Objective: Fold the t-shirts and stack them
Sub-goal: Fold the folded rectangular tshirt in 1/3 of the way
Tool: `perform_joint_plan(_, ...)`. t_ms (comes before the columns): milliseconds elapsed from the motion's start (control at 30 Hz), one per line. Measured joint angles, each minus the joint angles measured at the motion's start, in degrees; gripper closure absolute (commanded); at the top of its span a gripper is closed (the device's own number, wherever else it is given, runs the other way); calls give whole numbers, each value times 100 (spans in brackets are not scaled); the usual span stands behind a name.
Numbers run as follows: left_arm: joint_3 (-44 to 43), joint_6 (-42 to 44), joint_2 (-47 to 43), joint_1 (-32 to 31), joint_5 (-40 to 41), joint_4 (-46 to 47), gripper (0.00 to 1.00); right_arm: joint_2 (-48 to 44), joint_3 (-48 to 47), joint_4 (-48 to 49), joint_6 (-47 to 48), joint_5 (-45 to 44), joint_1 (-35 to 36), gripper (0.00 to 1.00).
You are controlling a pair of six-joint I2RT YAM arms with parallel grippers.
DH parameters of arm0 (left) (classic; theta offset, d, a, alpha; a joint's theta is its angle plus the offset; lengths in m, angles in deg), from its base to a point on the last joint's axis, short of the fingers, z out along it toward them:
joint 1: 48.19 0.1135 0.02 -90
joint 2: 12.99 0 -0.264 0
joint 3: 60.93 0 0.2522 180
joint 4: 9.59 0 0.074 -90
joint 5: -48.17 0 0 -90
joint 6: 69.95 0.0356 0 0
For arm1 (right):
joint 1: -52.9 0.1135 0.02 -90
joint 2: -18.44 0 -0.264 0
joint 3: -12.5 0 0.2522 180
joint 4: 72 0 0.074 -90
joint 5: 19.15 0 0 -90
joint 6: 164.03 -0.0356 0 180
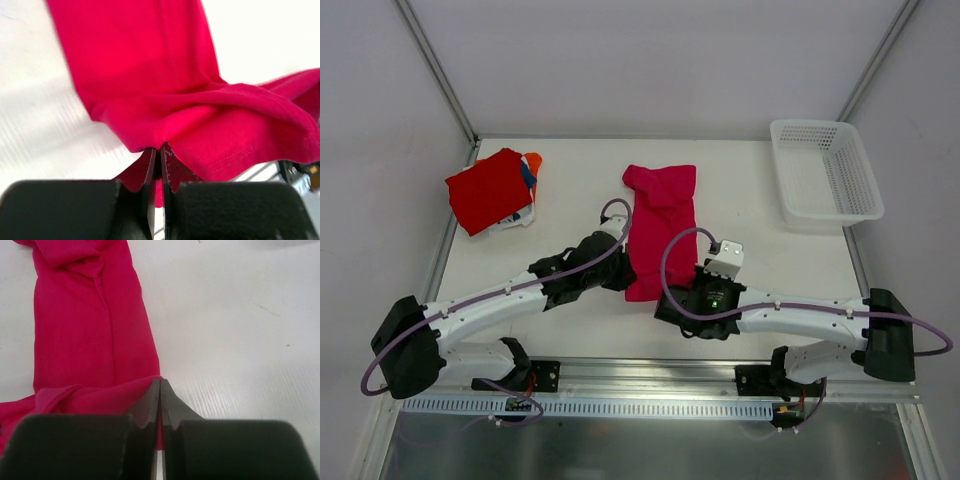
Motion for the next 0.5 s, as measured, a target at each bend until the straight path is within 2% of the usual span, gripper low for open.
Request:
perform_joint_plan(267,-317,286,756,868,-173,358,100,573,-192,2009,2240,343,-1200,100)
perform_joint_plan(500,-522,448,1567,1241,-426,752,100,1370,-363,3095,3348,822,-1939,100)
